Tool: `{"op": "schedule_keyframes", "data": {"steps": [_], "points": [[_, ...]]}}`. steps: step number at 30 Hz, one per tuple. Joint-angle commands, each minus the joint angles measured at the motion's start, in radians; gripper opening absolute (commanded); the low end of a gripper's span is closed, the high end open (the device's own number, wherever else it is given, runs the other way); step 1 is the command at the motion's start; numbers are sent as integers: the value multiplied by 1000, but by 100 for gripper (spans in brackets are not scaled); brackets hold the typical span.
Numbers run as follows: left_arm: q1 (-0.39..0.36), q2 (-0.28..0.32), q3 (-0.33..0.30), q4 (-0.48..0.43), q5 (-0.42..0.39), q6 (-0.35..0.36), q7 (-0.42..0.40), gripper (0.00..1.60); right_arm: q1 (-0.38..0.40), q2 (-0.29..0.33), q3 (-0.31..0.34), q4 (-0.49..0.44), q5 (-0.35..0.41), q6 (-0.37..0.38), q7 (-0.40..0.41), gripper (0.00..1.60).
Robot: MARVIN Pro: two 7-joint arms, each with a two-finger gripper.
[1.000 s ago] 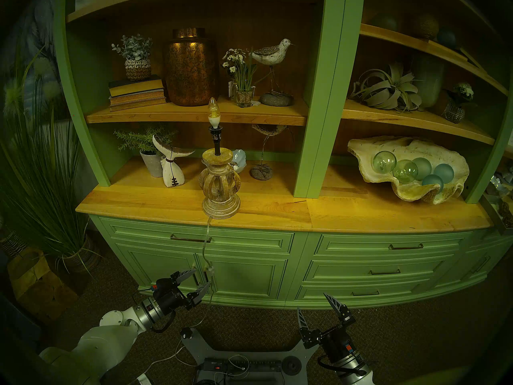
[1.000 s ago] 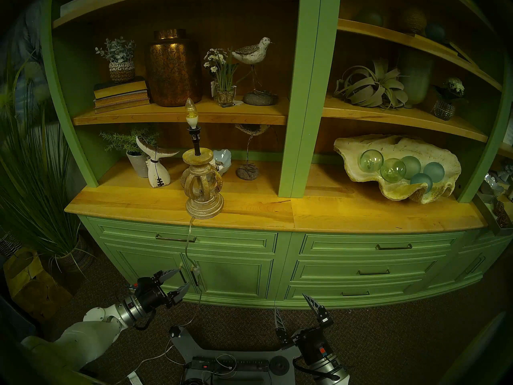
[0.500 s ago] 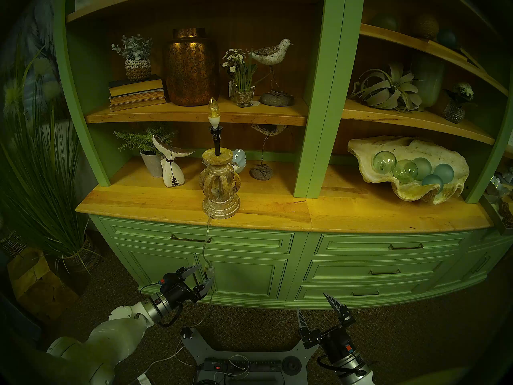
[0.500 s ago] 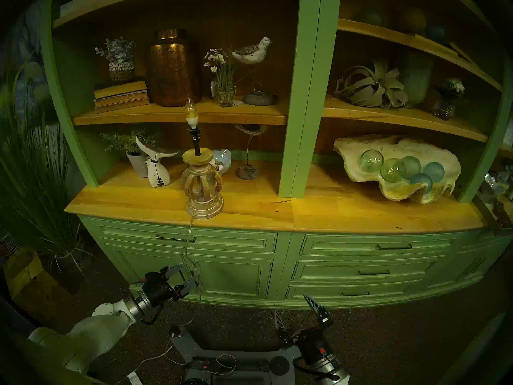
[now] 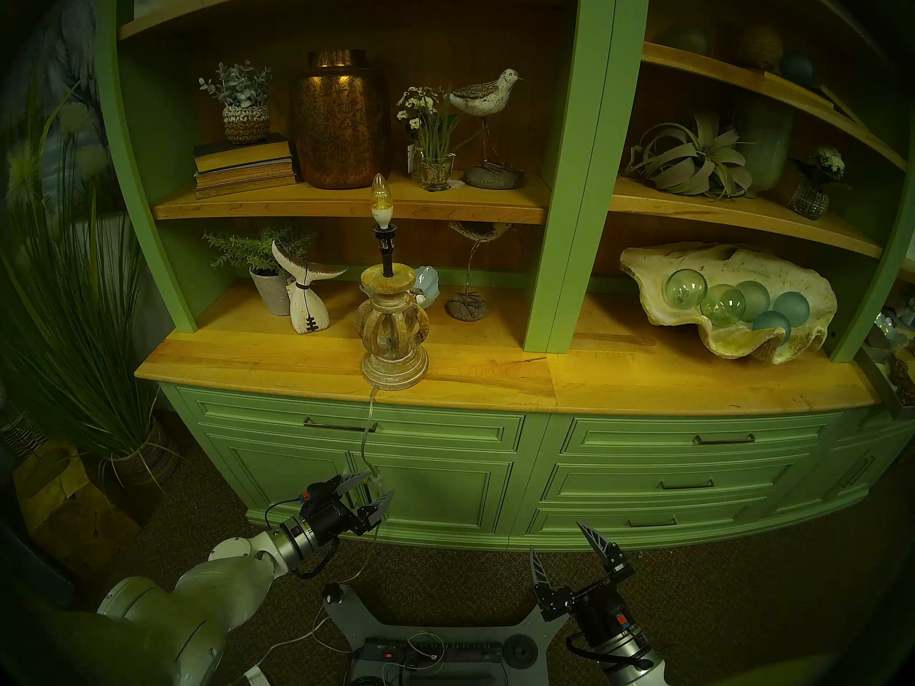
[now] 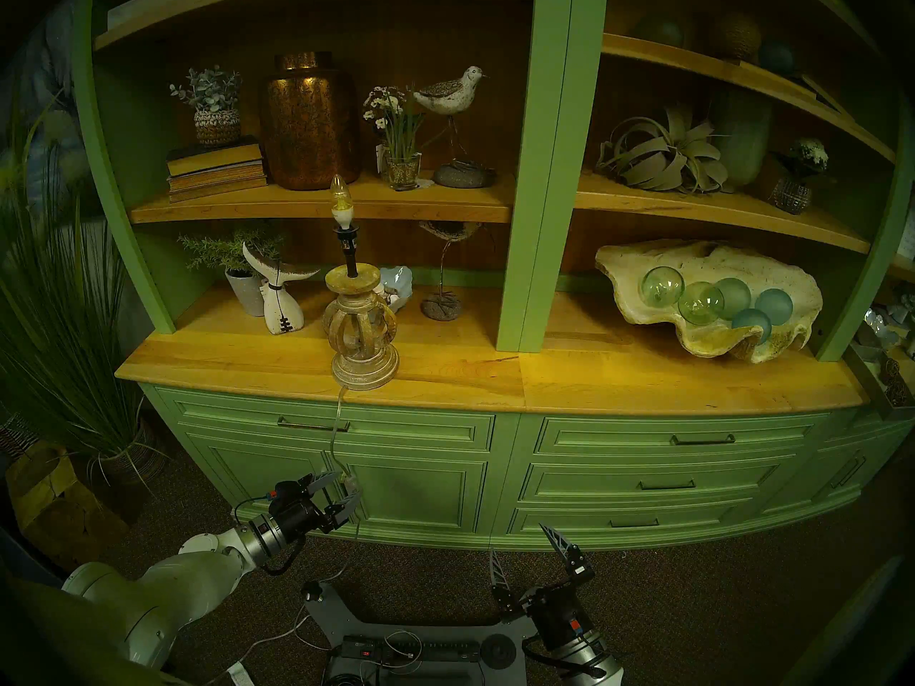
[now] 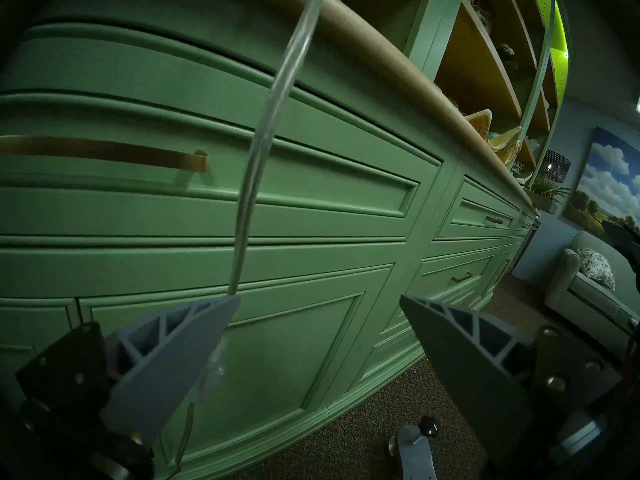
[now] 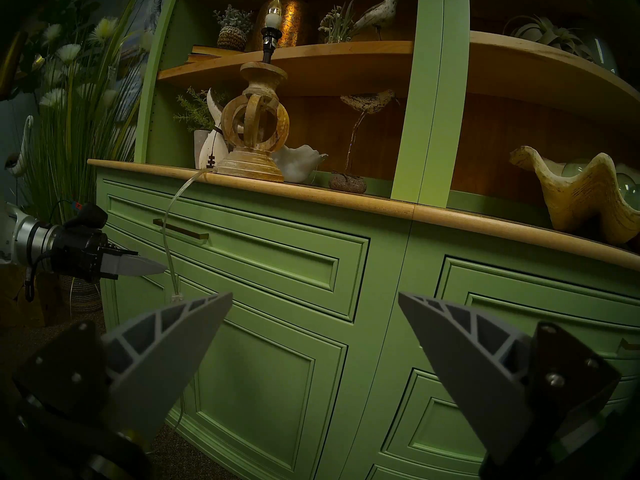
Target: Grab cable and switch light on
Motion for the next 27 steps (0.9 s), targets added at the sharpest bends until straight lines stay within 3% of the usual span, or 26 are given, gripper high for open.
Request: {"op": "schedule_keyframes", "data": {"steps": [1, 8, 16, 27], "points": [[-84, -10, -10, 34, -1, -24, 4, 160, 5, 1, 0, -23, 2, -8, 0, 160], [-113, -10, -21, 70, 0, -37, 5, 160, 5, 1, 0, -22, 2, -8, 0, 160], [-140, -51, -13, 108, 10, -36, 28, 160, 6, 1, 0, -21, 2, -8, 0, 160], [-152, -96, 27, 145, 50, -34, 68, 160, 6, 1, 0, -20, 2, -8, 0, 160]]}}
